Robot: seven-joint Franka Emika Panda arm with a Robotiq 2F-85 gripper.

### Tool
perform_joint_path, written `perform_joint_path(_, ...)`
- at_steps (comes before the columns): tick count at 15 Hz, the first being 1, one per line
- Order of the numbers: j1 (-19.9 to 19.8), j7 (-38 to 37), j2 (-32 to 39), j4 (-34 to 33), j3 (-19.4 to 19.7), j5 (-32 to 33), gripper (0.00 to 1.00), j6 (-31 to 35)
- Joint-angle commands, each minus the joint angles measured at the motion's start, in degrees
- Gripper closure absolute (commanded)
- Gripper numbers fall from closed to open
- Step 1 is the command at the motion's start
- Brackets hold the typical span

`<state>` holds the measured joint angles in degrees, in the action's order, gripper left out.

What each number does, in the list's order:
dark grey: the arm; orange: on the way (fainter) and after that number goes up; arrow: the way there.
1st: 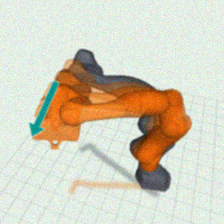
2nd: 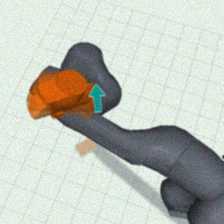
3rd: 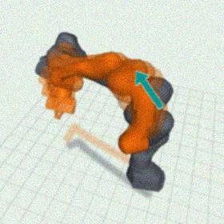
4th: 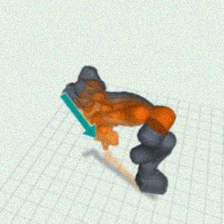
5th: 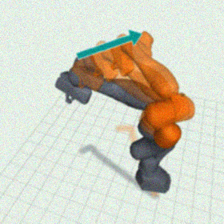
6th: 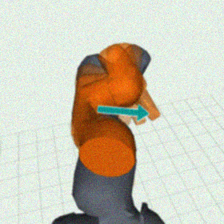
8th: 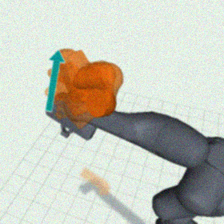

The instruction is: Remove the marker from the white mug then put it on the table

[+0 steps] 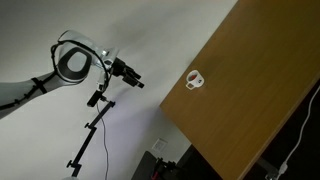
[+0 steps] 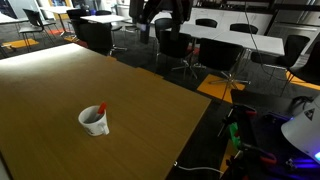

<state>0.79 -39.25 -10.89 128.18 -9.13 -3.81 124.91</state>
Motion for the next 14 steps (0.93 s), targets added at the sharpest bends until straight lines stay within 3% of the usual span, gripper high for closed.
perform_joint_path(1, 0.4, -14.2, 5.6, -2.8, -2.2, 5.4, 0.00, 4.4)
perform_joint_path(4, 1.6, -24.5, 9.4, -4.5, -2.8, 13.6, 0.00, 5.9)
perform_joint_path(5, 2.2, -19.1, 6.6, -1.9, -1.3, 10.1, 0.00, 5.5)
perform_joint_path(11, 2.7, -19.7, 7.5, -2.2, -0.7, 10.7, 0.00, 5.6)
perform_joint_path(14, 2.1, -34.1, 9.6, -3.3, -0.5, 16.2, 0.00, 6.4)
